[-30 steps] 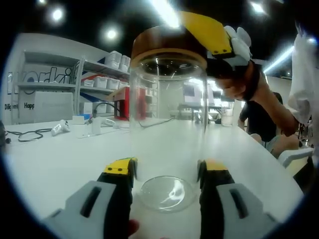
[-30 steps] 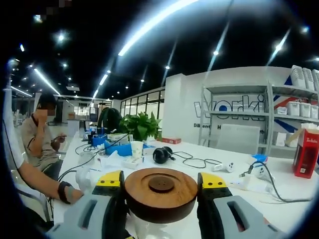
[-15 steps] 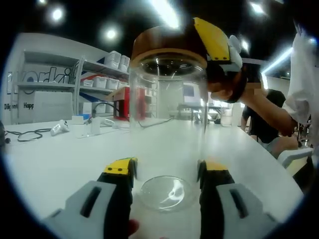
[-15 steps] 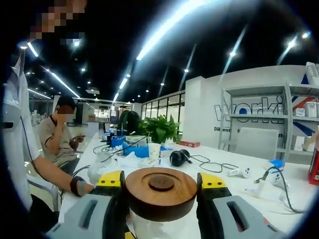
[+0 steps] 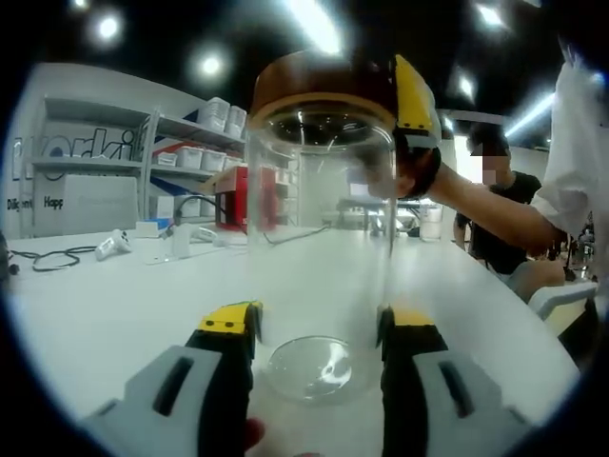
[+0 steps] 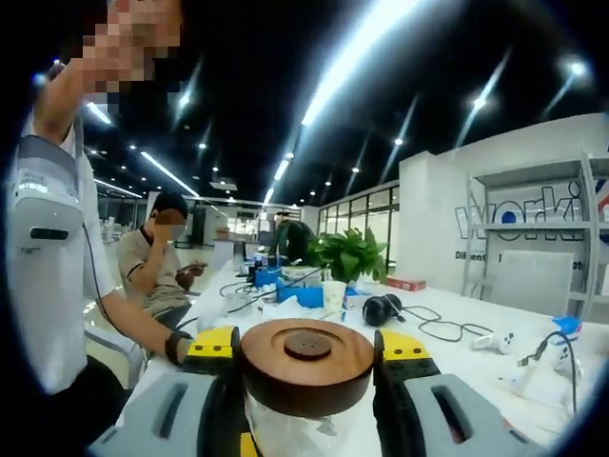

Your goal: Clamp the coffee can twist off the lid put the lid on the table pick up the lid cover the can tighten the lid

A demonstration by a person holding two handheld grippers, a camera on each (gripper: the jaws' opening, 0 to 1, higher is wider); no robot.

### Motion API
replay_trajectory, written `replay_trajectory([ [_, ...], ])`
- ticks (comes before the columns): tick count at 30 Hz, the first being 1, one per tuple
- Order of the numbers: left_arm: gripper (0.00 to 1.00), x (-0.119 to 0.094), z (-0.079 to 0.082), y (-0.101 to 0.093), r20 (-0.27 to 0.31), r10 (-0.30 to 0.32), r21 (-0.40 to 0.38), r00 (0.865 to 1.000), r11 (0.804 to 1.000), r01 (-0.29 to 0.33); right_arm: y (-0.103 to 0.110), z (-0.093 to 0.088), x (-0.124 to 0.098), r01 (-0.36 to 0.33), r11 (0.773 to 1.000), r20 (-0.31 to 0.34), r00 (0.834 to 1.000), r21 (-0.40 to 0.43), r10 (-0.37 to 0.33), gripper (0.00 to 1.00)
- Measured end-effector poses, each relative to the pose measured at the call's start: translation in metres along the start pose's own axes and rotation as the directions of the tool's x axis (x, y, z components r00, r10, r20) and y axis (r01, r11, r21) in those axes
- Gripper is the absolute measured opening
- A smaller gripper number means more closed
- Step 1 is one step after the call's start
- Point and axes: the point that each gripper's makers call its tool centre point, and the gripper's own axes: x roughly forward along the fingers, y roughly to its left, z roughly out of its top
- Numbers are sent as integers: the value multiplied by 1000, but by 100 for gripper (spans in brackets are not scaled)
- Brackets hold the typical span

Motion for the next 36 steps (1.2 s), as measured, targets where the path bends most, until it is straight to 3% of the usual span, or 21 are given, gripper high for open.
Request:
replay_trajectory([
  [11, 43, 0, 0, -1, 1, -3, 0, 1000, 1000, 3, 3, 0, 0, -141, 990, -6, 990, 0, 141, 48],
  [19, 43, 0, 0, -1, 0, -3, -1, 1000, 1000, 3, 6, -1, 1, -194, 981, -28, 981, -9, 194, 48],
  [25, 43, 0, 0, -3, 1, -9, -1, 1000, 1000, 9, 7, -1, 0, -179, 984, -34, 983, -1, 179, 48],
  [29, 43, 0, 0, -3, 2, -9, 0, 1000, 1000, 9, 6, -1, 1, -145, 987, -17, 989, 63, 146, 49],
  [32, 43, 0, 0, -3, 1, -8, -1, 1000, 1000, 8, 6, 7, 0, -130, 988, 29, 991, 90, 127, 52],
  [35, 43, 0, 0, -3, 2, -7, 0, 1000, 1000, 7, -9, 24, -6, -54, 986, 137, 990, 161, 32, 53],
  [36, 44, 0, 0, -2, 2, -7, 1, 1000, 1000, 7, -14, 25, -8, -22, 983, 145, 989, 183, -5, 53],
])
